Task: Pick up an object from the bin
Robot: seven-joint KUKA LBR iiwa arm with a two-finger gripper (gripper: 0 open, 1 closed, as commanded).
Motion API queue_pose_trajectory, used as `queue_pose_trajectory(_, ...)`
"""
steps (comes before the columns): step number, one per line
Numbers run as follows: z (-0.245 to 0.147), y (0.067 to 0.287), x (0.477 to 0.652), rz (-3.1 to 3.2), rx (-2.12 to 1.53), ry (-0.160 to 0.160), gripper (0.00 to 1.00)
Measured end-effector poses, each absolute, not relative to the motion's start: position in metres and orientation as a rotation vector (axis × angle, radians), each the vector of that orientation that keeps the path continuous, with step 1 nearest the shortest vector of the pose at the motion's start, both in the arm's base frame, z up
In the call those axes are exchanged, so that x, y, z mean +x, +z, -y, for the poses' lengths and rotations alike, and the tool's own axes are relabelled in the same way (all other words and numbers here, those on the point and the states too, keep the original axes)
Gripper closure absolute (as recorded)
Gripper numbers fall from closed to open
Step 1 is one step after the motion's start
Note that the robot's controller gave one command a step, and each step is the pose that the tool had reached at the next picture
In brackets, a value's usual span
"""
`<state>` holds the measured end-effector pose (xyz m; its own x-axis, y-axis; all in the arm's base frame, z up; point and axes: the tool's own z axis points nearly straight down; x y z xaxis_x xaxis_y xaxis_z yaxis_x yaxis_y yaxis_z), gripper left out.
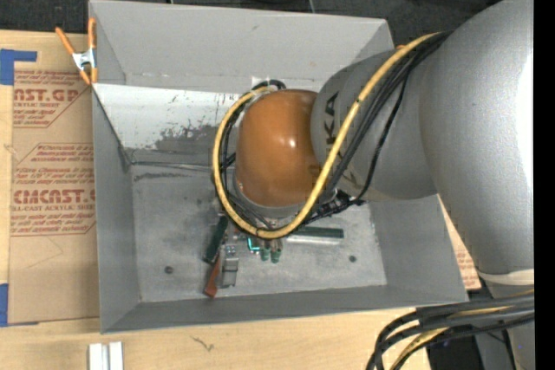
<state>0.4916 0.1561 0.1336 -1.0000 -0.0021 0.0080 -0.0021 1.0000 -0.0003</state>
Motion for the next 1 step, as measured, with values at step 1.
queue_pose_trajectory(1,-0.1554,0.1378,0.4938,3.141,0.0,-0.002,0.0)
